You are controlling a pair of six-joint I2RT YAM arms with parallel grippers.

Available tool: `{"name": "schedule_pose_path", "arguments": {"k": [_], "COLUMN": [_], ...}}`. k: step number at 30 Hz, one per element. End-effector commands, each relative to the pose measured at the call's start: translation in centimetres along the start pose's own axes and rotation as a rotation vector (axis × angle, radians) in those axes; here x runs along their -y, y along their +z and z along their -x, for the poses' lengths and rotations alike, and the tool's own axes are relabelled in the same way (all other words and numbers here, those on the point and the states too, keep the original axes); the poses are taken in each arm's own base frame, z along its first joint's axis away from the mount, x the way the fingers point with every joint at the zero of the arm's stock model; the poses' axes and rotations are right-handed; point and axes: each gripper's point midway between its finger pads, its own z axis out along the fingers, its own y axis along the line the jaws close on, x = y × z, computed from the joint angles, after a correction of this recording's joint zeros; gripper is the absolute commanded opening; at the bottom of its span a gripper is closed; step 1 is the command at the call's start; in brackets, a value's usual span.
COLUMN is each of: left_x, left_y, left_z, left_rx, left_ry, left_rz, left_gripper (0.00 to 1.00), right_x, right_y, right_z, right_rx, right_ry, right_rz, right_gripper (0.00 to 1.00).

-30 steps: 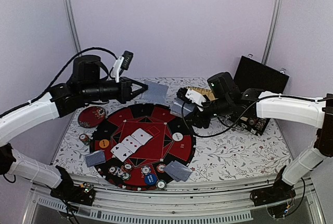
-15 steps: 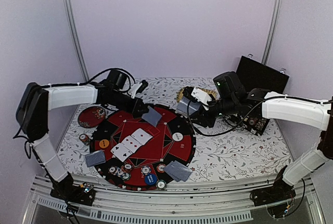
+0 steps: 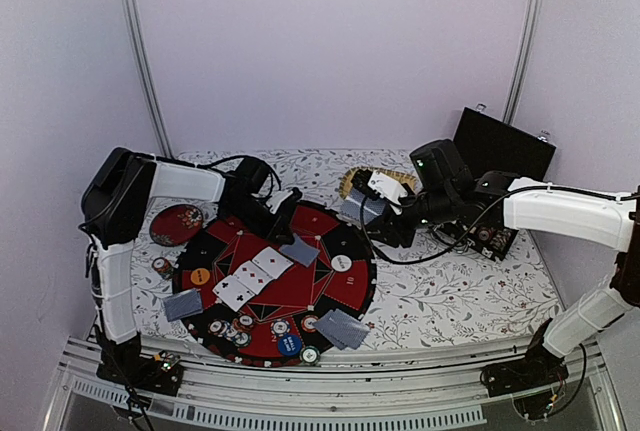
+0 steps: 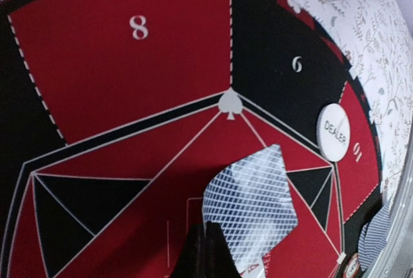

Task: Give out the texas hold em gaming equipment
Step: Place the poker card in the community card area.

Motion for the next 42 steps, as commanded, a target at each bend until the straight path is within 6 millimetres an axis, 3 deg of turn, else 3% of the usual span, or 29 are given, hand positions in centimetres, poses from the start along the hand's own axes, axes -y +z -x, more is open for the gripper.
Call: {"name": "schedule_pose_path", "arguments": {"k": [1,7,15,24,41,42], "left_x": [-1.2,-3.5,-4.1,-2.1,-1.3,-1.4], "left_y": [0.8,0.8,1.3,1.4,1.1,1.0], "left_z": [-0.6,-0.7,-1.1,-1.4,-1.6,-1.5], "left_rx": [-0.048,-0.086,-0.121,-0.128,-0.129,-0.125], "left_ry": [0.030,0.085,0.117,0.179,0.179,0.177], "left_rz": [0.049,0.171,0.203,0.139,0.128,0.136], "left_gripper": [0.00,0.00,0.00,0.00,0.00,0.07], "right_x": [-0.2,-0.3,-0.4,-0.4,-0.4,-0.4], "right_y": [-0.7,-0.7,-0.7,-0.7,-0.8,-0.8], "right_z": [0.7,0.7,0.8,0.9,0.7,0.8], "right_rx": [0.026,0.030,0.030,0.030,0.026,0.027], "right_ry": [0.000,0.002,0.005,0.004,0.005,0.003], "right_rz": [0.007,0.013,0.016,0.017,0.019,0.018], "right_gripper": [0.44,0.44,0.44,0.44,0.44,0.44]}}
